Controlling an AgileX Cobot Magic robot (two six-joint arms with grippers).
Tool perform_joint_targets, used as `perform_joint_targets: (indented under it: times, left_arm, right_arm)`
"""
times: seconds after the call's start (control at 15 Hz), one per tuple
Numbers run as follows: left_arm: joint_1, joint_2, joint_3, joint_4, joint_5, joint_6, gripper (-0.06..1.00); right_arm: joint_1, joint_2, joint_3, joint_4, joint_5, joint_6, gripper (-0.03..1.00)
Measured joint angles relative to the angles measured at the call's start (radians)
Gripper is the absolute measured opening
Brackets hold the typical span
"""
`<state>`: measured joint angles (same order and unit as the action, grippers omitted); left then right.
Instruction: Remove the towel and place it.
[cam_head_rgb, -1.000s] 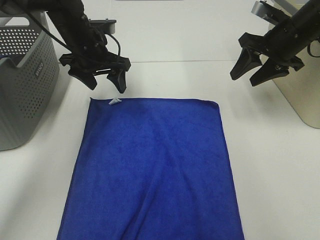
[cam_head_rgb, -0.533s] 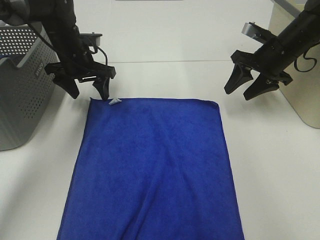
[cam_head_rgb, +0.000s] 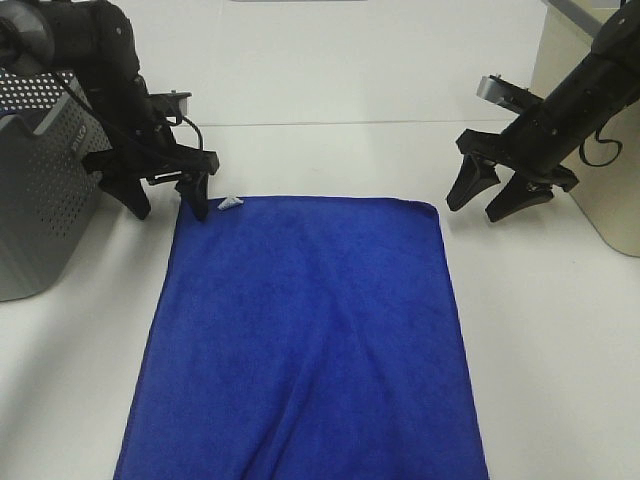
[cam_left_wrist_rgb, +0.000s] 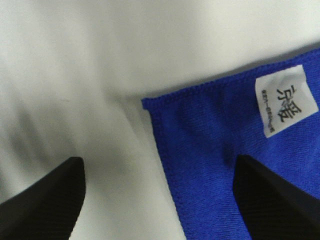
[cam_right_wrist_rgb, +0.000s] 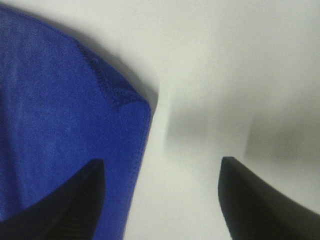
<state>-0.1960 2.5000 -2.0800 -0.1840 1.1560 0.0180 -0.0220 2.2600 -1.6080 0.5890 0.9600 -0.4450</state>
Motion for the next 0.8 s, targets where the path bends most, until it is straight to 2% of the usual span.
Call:
perform_joint_targets:
  times: [0.2, 0.8]
  left_arm:
    - [0.004, 0.008, 0.0, -0.006, -0.009, 0.008, 0.76]
    - [0.004, 0.013, -0.006, -0.028, -0.034, 0.033, 0.76]
  right_arm:
    - [0.0, 0.016, 0.0, 0.001, -0.054, -0.007, 0.65]
    - [0.01, 0.047, -0.004, -0.008, -0.091, 0.0, 0.65]
